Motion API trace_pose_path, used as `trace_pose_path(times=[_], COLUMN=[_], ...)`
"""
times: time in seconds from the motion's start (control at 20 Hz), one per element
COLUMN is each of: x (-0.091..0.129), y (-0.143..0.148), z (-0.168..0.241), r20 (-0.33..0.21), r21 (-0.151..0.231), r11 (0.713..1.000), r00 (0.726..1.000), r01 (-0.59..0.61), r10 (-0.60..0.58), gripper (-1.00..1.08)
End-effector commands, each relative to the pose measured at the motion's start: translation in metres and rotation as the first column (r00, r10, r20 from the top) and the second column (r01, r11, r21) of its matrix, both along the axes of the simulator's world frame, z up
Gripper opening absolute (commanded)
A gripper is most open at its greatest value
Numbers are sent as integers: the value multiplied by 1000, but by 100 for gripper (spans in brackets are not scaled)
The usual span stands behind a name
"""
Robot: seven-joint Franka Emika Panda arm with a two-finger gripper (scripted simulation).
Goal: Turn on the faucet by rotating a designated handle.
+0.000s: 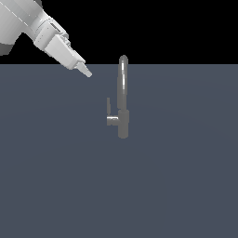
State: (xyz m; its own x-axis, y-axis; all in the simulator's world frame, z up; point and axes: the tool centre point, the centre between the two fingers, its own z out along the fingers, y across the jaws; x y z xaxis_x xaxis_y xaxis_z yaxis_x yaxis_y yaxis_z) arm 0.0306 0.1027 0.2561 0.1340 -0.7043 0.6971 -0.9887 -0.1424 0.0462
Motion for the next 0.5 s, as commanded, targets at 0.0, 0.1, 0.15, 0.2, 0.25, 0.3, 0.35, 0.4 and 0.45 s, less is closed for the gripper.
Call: trace_pose_path(times=[0.0, 0.1, 0.15, 0.2, 0.25, 0.3, 0.35, 0.4, 0.45], x=[5, 8, 9, 9, 10, 10, 10, 11, 11], y=[-12, -21, -25, -29, -32, -35, -38, -40, -42], z=[-30, -48, -57, -64, -71, -77, -82, -87, -90], r20=[-5, -9, -11, -12, -14, -15, -17, -18, -18], r21=[8, 12, 14, 16, 18, 20, 21, 22, 23], r11=[999, 997, 996, 995, 994, 993, 992, 991, 990], r00=[999, 997, 996, 995, 994, 993, 992, 991, 990], r01=[44, 73, 86, 98, 109, 118, 127, 134, 140], r10=[-44, -73, -86, -98, -108, -118, -126, -134, -140], gripper=[-100, -100, -100, -100, -100, -100, -100, -100, -100])
